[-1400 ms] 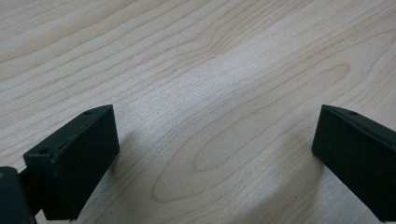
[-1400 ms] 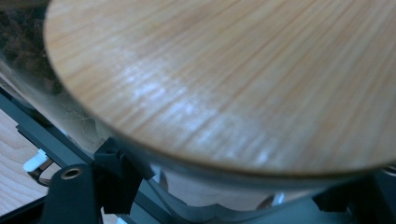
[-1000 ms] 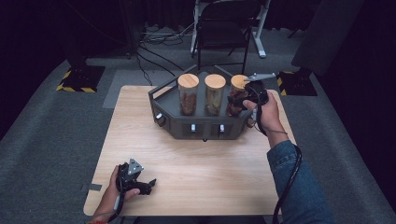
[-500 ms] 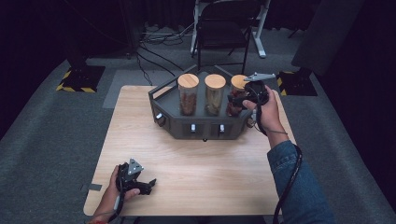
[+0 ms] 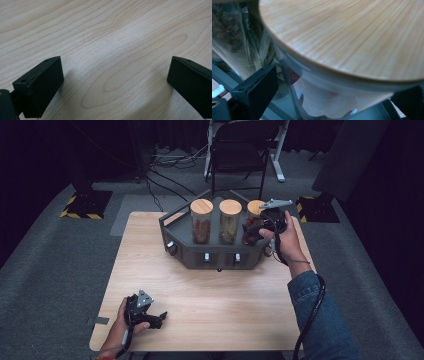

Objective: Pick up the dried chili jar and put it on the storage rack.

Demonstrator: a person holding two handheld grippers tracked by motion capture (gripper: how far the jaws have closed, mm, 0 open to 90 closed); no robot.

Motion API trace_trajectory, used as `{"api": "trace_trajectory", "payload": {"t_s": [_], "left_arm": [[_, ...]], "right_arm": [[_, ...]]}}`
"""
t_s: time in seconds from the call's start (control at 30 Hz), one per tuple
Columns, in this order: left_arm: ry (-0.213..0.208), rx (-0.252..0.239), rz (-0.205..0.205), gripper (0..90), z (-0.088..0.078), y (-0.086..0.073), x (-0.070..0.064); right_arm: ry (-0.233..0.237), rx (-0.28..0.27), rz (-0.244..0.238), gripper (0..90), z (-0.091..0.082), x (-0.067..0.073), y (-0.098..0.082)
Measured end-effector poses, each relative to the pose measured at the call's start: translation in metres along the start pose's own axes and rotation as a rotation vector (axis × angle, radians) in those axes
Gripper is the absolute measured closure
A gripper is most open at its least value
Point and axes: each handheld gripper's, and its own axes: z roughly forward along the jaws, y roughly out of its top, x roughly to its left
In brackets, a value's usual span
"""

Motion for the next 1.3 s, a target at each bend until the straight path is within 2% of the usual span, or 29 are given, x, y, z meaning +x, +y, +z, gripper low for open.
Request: {"api": "trace_trajectory", "payload": {"t_s": [0.17, 0.23, 0.37, 0.6, 0.93, 1.2, 1.3], "left_arm": [[0.0, 0.002, -0.001, 0.6, 0.0, 0.0, 0.0], [-0.001, 0.002, 0.0, 0.6, 0.0, 0.0, 0.0], [0.0, 0.002, -0.001, 0.6, 0.0, 0.0, 0.0], [0.0, 0.001, -0.001, 0.6, 0.0, 0.0, 0.0], [0.0, 0.001, 0.0, 0.6, 0.0, 0.0, 0.0], [0.0, 0.001, 0.0, 0.6, 0.0, 0.0, 0.0], [0.0, 0.001, 0.0, 0.6, 0.0, 0.0, 0.0]], "right_arm": [[0.004, 0.001, -0.014, 2.4, -0.001, 0.001, 0.0], [-0.019, 0.004, -0.025, 2.4, -0.003, 0.002, 0.0], [-0.027, 0.003, -0.031, 2.4, -0.008, 0.001, 0.001], [-0.064, -0.003, -0.053, 2.5, -0.022, -0.001, 0.004], [-0.084, -0.032, -0.083, 2.4, -0.042, 0.0, 0.001], [-0.077, -0.071, -0.134, 2.1, -0.061, 0.009, -0.005], [-0.096, -0.072, -0.168, 1.8, -0.066, 0.014, -0.009]]}}
